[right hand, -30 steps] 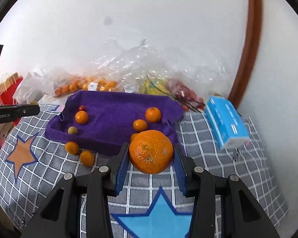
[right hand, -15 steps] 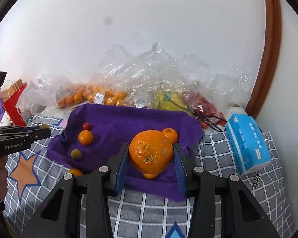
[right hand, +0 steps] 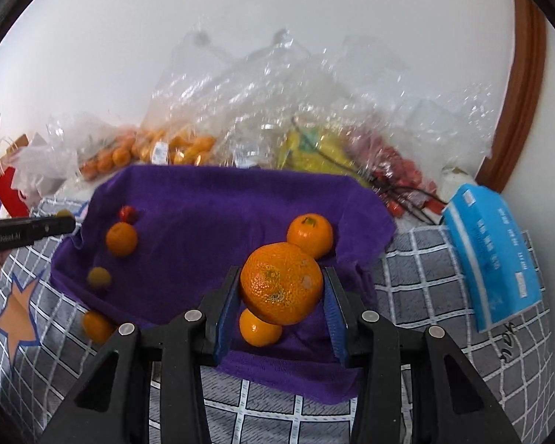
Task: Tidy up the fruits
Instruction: 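Carry the large orange and yellow-green fruit over the purple towel, then lower both fruits onto the towel and open both tools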
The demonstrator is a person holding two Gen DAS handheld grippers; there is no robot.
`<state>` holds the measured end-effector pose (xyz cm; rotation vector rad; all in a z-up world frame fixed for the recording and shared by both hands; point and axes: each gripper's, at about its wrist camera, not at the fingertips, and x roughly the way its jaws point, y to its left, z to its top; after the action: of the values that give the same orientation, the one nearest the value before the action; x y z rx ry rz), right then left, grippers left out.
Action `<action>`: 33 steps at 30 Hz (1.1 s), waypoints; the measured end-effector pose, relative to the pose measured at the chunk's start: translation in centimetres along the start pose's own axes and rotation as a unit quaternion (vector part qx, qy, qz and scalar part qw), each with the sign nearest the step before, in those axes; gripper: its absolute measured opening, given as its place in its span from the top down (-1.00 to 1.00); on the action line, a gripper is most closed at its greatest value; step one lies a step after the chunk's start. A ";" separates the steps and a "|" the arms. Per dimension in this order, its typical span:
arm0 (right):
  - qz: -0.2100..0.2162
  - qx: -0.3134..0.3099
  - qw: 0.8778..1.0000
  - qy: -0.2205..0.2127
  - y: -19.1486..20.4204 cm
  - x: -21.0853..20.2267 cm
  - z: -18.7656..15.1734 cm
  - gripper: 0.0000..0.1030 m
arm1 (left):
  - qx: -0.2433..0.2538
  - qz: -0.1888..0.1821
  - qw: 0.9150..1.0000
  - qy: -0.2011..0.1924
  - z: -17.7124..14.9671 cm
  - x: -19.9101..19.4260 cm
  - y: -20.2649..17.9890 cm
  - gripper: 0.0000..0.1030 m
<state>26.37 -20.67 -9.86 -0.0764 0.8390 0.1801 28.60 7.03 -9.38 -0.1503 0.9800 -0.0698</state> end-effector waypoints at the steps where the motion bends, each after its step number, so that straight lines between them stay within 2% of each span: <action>1: 0.001 -0.002 1.000 0.003 0.0 0.4 -0.1 0.17 | 0.000 0.000 1.000 0.002 0.2 0.4 0.1 0.56; 20: -0.013 0.007 0.999 0.035 -0.9 4.1 -0.2 0.17 | -0.008 0.012 1.000 0.026 1.8 4.8 -0.1 0.56; 33: -0.017 0.001 0.999 0.033 -0.6 4.7 -0.5 0.17 | 0.006 0.036 0.999 0.016 2.1 5.6 -0.6 0.56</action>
<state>29.17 -20.75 -13.71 -0.0942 0.9039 0.1455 33.47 5.97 -12.74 -0.1036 1.0157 -0.0115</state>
